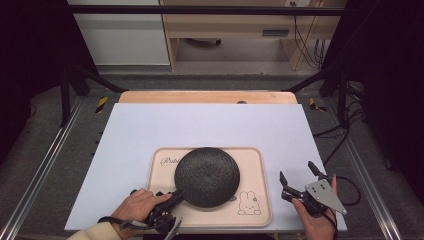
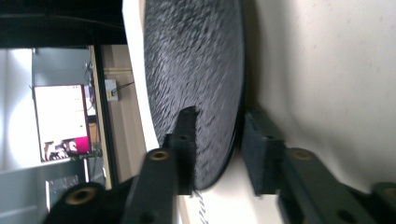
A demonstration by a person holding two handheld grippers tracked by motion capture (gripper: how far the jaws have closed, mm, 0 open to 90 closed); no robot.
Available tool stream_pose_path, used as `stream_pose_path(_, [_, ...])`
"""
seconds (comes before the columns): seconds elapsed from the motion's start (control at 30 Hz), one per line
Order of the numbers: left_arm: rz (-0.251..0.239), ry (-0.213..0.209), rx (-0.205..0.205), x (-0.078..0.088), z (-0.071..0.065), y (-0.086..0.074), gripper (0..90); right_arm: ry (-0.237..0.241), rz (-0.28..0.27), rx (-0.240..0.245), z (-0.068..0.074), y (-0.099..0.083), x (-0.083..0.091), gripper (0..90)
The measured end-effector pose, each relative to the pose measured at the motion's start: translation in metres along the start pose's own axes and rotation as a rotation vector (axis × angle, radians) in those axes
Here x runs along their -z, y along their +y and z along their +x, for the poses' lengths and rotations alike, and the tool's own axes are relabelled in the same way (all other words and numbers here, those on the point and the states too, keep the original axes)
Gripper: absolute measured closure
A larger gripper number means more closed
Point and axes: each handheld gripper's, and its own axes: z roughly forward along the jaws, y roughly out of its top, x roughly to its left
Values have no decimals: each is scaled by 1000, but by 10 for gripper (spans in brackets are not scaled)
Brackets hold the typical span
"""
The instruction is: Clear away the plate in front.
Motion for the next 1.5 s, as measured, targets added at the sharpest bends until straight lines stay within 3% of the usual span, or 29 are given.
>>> stream_pose_path(0.2, [0,5,171,20,7,-30,511,8,11,-5,0,-2,-3,82])
stream_pose_path(0.4, [30,37,263,27,17,-51,464,10,17,-2,0,-2,-5,79])
stream_pose_path(0.63, [58,55,241,27,35,-55,431,14,19,-1,1,-2,-5,75])
stream_pose_path(0.83, [58,71,315,23,48,-59,327,13,18,-1,0,-2,-5,65])
stream_pose_path(1.0, [69,75,352,19,58,-64,249,10,17,-4,-1,-2,-5,59])
stream_pose_path(1.3, [118,87,338,15,72,-78,209,8,17,-2,-1,-2,-5,57])
stream_pose_path(1.5, [180,95,360,15,81,-92,190,7,18,-2,-2,-2,-5,57])
